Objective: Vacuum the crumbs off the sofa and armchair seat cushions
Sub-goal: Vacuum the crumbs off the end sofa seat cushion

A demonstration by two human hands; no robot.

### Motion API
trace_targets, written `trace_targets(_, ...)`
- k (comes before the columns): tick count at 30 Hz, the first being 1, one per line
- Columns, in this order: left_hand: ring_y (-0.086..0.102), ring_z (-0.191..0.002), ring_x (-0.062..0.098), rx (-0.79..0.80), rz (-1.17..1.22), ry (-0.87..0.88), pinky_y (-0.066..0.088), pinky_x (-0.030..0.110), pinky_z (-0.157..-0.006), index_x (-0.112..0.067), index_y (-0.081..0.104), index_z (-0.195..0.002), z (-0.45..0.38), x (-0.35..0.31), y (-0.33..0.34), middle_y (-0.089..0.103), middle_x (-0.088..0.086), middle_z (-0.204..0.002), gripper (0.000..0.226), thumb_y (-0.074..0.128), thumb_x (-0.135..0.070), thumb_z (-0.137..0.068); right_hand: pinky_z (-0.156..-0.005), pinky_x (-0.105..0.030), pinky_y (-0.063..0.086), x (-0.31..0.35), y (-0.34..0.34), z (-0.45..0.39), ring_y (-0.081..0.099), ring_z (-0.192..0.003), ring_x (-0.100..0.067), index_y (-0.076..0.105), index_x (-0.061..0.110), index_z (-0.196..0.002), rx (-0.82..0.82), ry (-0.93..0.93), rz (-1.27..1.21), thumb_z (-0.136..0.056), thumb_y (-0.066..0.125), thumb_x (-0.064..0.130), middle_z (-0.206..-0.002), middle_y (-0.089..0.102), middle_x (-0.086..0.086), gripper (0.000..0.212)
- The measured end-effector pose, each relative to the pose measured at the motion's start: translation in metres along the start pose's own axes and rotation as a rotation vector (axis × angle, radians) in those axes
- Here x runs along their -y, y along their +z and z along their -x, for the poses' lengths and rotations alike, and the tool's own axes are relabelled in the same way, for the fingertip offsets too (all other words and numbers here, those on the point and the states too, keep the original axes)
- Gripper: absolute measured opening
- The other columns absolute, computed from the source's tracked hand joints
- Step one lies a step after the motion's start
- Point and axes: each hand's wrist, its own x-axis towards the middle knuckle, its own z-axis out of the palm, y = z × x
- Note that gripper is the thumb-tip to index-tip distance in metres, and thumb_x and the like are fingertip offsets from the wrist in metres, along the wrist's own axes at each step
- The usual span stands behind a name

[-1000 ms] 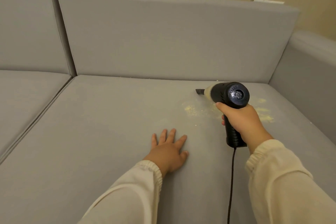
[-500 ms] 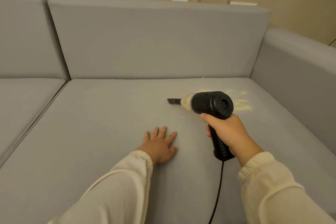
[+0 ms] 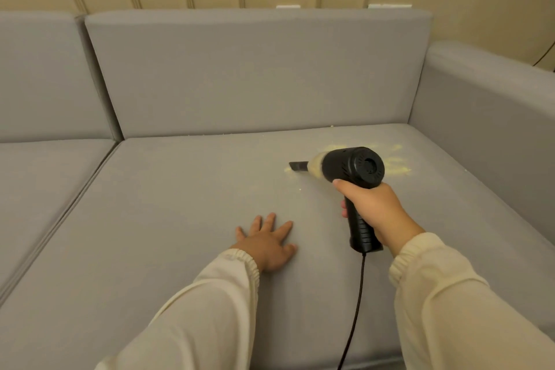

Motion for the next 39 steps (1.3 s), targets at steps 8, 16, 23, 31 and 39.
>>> trace_targets(8,-0.015,-0.159,0.026,-0.009,-0.018,-0.072,0.000,0.073,-0.118,-0.051,-0.005,-0.161,0.010,-0.018,0.005,-0.017,-0.008,-0.173,0.072,0.027,-0.071,-0.100,-0.078,-0.042,0.063,-0.005,0.009,0.017,0.073,-0.066,-0.022,0.075,0.010,-0.089,-0.007,-0.087,0.073,-0.087,0.084,0.033,-0.077,0.077,-0.015,0.024)
trace_targets(16,-0.014,-0.159,0.024,0.013,0.040,0.000,0.005,0.073,-0.119,-0.052,0.000,-0.161,0.013,-0.038,0.000,-0.013,-0.010,-0.173,0.072,0.032,-0.070,-0.099,-0.078,-0.043,0.063,-0.009,-0.027,0.024,0.071,-0.068,-0.025,0.070,0.014,-0.086,-0.063,-0.036,0.017,-0.089,0.083,0.028,-0.079,0.073,-0.015,0.019)
trace_targets(23,-0.015,-0.159,0.023,0.054,0.008,-0.099,0.005,0.075,-0.118,-0.054,-0.005,-0.160,0.017,-0.020,0.001,-0.018,-0.013,-0.172,0.078,0.030,-0.079,-0.094,-0.062,-0.030,0.059,-0.002,-0.014,0.025,0.073,-0.064,-0.019,0.074,0.014,-0.099,0.075,-0.013,0.059,-0.090,0.083,0.032,-0.078,0.075,-0.010,0.022)
trace_targets(31,-0.013,-0.160,0.025,0.009,-0.007,-0.036,-0.001,0.072,-0.119,-0.052,-0.005,-0.161,0.009,-0.024,0.006,-0.015,-0.009,-0.173,0.078,0.030,-0.077,-0.096,-0.077,-0.040,0.061,-0.009,-0.011,0.018,0.076,-0.071,-0.026,0.073,0.021,-0.083,-0.066,-0.166,0.225,-0.084,0.083,0.044,-0.070,0.076,-0.006,0.025)
trace_targets(39,-0.016,-0.159,0.025,0.026,-0.030,-0.017,-0.002,0.070,-0.120,-0.052,-0.005,-0.161,0.002,-0.026,0.005,-0.017,-0.008,-0.173,0.077,0.029,-0.076,-0.097,-0.066,-0.032,0.060,0.002,-0.030,0.024,0.070,-0.060,-0.019,0.076,0.012,-0.095,0.082,-0.073,0.214,-0.088,0.081,0.030,-0.074,0.076,-0.012,0.019)
